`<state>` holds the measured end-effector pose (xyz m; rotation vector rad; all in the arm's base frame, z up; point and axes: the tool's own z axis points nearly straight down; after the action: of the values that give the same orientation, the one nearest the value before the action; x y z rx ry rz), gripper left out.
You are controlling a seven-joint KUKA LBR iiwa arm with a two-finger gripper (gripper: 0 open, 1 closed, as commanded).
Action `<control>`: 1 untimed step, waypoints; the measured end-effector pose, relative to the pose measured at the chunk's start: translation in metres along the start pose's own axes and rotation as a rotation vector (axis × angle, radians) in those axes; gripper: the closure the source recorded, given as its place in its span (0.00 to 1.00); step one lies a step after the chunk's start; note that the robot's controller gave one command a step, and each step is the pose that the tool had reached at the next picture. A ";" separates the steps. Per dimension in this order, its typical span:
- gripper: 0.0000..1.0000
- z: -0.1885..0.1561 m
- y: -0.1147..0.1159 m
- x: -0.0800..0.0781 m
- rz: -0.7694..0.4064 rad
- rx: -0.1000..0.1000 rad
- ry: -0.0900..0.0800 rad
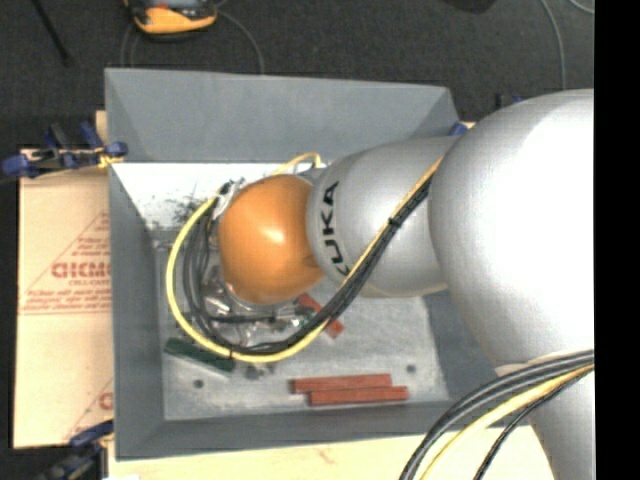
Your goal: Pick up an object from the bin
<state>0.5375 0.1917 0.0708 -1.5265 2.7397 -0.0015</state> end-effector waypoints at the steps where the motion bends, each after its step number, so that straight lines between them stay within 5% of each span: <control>1: 1.00 0.000 0.009 -0.026 -0.229 -0.002 0.000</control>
Offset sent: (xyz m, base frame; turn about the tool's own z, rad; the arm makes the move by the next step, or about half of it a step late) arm 0.0000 0.0000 0.0000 0.0000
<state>0.5436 0.2180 0.0707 -1.8310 2.5482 0.0004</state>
